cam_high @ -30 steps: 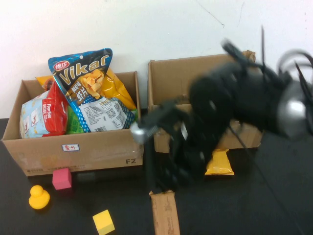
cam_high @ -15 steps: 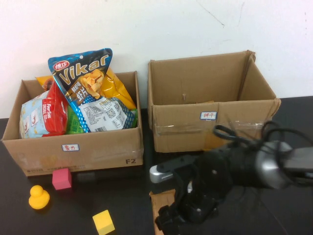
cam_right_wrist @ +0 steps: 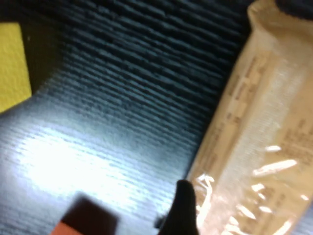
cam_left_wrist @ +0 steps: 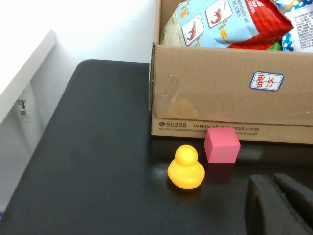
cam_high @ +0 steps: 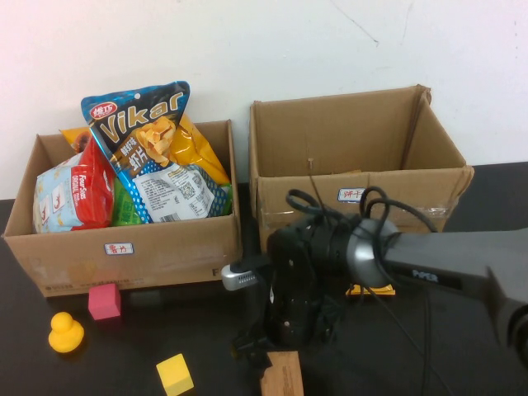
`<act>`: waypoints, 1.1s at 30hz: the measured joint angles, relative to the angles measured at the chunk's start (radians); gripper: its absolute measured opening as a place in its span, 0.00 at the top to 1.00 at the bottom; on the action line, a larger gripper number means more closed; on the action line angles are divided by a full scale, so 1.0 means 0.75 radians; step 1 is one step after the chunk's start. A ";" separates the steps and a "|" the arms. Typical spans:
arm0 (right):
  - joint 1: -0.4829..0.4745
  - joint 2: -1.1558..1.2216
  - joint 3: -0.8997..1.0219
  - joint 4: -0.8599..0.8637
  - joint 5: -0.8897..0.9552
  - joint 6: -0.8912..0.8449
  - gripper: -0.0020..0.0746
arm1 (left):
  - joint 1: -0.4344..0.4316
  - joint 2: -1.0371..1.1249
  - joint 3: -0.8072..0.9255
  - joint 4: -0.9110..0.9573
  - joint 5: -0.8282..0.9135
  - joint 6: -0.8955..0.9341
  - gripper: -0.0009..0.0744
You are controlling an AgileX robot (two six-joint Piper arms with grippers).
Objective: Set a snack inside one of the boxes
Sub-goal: Pick up the biscuit, then place the biscuit in the biscuit box
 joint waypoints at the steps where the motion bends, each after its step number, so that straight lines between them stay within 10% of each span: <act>1: 0.003 0.016 -0.010 0.000 0.000 0.009 0.19 | 0.000 0.000 0.000 0.000 0.000 0.000 0.99; 16: 0.017 0.099 -0.036 0.026 -0.031 0.034 0.19 | 0.000 0.000 0.000 0.000 0.000 0.000 0.99; 25: 0.019 0.024 -0.032 0.019 -0.020 -0.050 0.38 | 0.000 0.000 0.000 0.000 0.000 0.000 0.99; 33: 0.010 -0.371 -0.029 -0.364 -0.190 0.028 0.38 | 0.000 0.000 0.000 0.000 0.000 0.000 0.99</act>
